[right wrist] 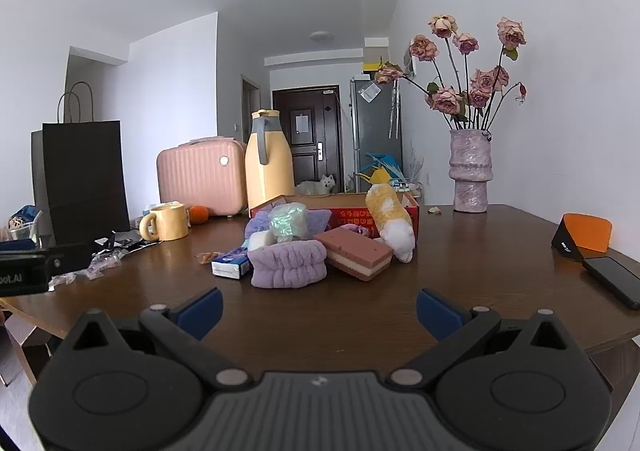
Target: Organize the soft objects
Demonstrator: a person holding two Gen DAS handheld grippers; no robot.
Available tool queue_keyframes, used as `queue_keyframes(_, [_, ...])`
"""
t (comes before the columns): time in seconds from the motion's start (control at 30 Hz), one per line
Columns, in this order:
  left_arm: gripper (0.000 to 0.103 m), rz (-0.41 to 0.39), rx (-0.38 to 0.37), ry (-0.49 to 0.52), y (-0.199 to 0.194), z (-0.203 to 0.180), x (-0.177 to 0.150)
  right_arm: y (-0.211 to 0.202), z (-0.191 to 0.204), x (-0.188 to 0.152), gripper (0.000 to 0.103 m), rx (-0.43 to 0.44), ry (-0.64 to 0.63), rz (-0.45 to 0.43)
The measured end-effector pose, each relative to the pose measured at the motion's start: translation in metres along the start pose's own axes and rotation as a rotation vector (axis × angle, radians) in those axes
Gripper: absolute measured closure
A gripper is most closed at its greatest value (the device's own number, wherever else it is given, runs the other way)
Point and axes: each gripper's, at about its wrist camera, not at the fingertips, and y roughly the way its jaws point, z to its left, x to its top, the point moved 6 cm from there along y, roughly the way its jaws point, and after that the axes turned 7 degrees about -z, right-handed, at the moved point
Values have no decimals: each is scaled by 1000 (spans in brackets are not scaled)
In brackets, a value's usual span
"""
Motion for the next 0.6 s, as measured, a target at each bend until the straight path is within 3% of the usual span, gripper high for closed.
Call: queue_keyframes(0.6, [0,-4,-2,2,0,-1,1,-2,0,2,0,-12,-10,-22])
